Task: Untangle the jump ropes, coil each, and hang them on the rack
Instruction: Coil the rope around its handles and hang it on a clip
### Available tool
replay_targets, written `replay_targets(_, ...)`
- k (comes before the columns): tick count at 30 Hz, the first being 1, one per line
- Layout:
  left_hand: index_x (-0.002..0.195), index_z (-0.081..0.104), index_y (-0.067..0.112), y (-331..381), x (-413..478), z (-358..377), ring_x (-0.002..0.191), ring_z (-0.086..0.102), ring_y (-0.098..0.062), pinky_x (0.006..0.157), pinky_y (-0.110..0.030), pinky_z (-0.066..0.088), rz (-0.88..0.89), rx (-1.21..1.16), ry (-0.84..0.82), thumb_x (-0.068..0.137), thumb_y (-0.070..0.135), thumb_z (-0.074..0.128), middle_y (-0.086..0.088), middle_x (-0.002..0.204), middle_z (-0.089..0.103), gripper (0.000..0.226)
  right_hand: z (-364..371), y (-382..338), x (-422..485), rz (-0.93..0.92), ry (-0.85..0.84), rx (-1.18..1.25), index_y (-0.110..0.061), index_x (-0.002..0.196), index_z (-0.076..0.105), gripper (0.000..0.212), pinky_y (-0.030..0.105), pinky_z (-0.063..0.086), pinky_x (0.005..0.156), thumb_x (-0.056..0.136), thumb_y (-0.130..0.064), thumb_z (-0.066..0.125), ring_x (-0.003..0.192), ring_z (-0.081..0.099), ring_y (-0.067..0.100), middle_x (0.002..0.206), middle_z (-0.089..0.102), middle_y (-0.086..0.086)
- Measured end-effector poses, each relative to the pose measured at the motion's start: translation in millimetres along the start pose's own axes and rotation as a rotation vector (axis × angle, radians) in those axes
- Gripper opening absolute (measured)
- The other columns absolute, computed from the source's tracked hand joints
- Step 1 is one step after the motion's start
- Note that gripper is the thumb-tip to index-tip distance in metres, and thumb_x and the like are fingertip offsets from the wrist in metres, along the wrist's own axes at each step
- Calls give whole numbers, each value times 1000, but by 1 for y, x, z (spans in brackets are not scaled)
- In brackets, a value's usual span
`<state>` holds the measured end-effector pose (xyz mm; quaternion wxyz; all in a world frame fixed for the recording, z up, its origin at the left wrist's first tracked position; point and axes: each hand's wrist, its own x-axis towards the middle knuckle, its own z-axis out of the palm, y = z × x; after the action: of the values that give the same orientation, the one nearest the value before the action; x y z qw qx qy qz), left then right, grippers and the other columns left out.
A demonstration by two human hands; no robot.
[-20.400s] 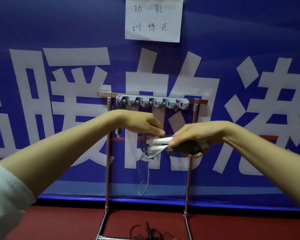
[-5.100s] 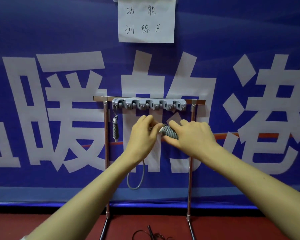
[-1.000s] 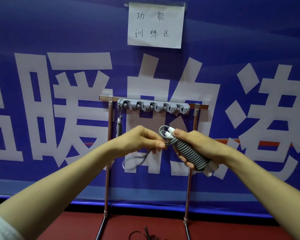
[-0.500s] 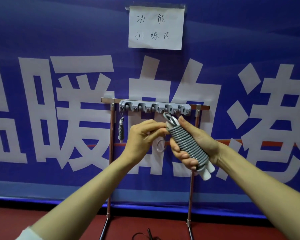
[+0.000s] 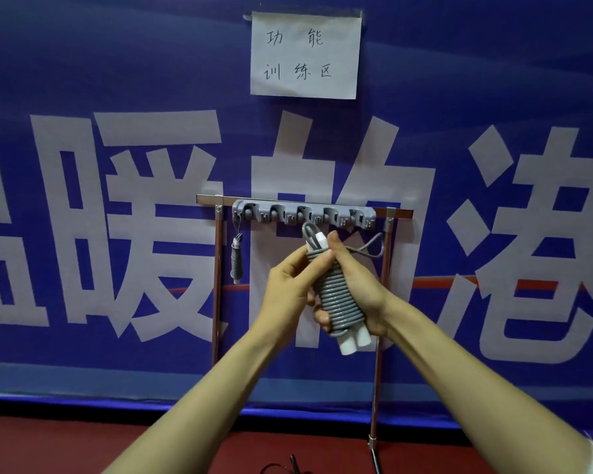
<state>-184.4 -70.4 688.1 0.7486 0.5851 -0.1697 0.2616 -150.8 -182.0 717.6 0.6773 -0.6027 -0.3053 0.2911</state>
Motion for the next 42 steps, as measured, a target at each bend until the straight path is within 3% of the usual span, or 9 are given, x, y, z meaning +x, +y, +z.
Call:
replay_targets(4, 97, 70, 14, -6, 3, 1, 82, 67, -11, 67, -24, 53, -81, -75, 91, 93, 22, 59, -1, 84, 70, 14, 2, 11, 13, 5, 124, 73, -5, 91, 60, 70, 28, 50, 44, 91, -70, 33, 49, 58, 23, 65, 58, 11)
replay_targets(7, 100, 70, 10, -7, 6, -4, 89, 65, -15, 84, -30, 52, -109, -127, 71, 93, 20, 59, -5, 89, 70, 17, -6, 16, 24, -169, 338, 101, -8, 116, 57, 44, 32, 55, 62, 96, -47, 50, 69, 65, 18, 82, 63, 8)
replay_targets(12, 102, 64, 7, -11, 9, -15, 76, 66, -17, 74, -32, 57, -201, -242, 33, 94, 17, 58, -4, 81, 65, 15, -18, 12, 24, -416, 475, 166, -8, 93, 64, 24, 29, 52, 63, 100, -24, 47, 58, 47, 7, 65, 47, -4)
replay_targets(15, 109, 60, 3, -15, 9, -20, 73, 65, -18, 67, -33, 59, -253, -241, 14, 94, 16, 57, -8, 83, 62, 20, -21, 11, 17, -471, 468, -107, -9, 88, 67, 23, 38, 52, 73, 99, -20, 50, 62, 53, 10, 64, 53, -3)
replay_targets(21, 118, 50, -2, -27, 9, -32, 72, 68, -19, 65, -32, 59, -287, 46, -16, 94, 14, 60, -13, 91, 68, 31, -29, 8, 4, -470, 318, -782, -14, 93, 71, 12, 22, 53, 64, 94, -19, 60, 66, 63, 7, 74, 67, 0)
replay_targets(27, 110, 55, 1, -23, 12, -34, 84, 69, -23, 75, -38, 58, -216, 433, -372, 90, 9, 65, -21, 106, 68, 24, -37, -13, 5, -353, 167, -1257, -13, 83, 69, 19, 22, 41, 70, 85, -32, 70, 77, 47, 5, 78, 51, -7)
replay_targets(33, 124, 57, 9, -15, 8, -33, 82, 65, -31, 76, -49, 54, -209, 360, -456, 87, 16, 71, -28, 108, 65, 40, -40, -16, 7, -152, 174, -609, -8, 78, 72, 18, 22, 50, 66, 77, -26, 74, 72, 63, 12, 77, 69, 6)
replay_targets(38, 118, 58, 5, -18, -2, -33, 76, 67, -24, 66, -32, 56, -224, 305, -465, 84, 14, 73, -19, 97, 67, 38, -32, 0, 7, 90, 137, -25, -2, 77, 63, 16, 28, 55, 59, 82, -17, 67, 66, 67, 17, 72, 66, 9)
replay_targets(42, 112, 58, 11, -21, -8, -27, 67, 64, -13, 62, -27, 52, -182, 391, -416, 76, 11, 81, 0, 84, 64, 43, -34, 5, 11, 114, 208, 121, -5, 76, 69, 13, 37, 51, 95, 76, -18, 71, 79, 65, 18, 78, 66, 7)
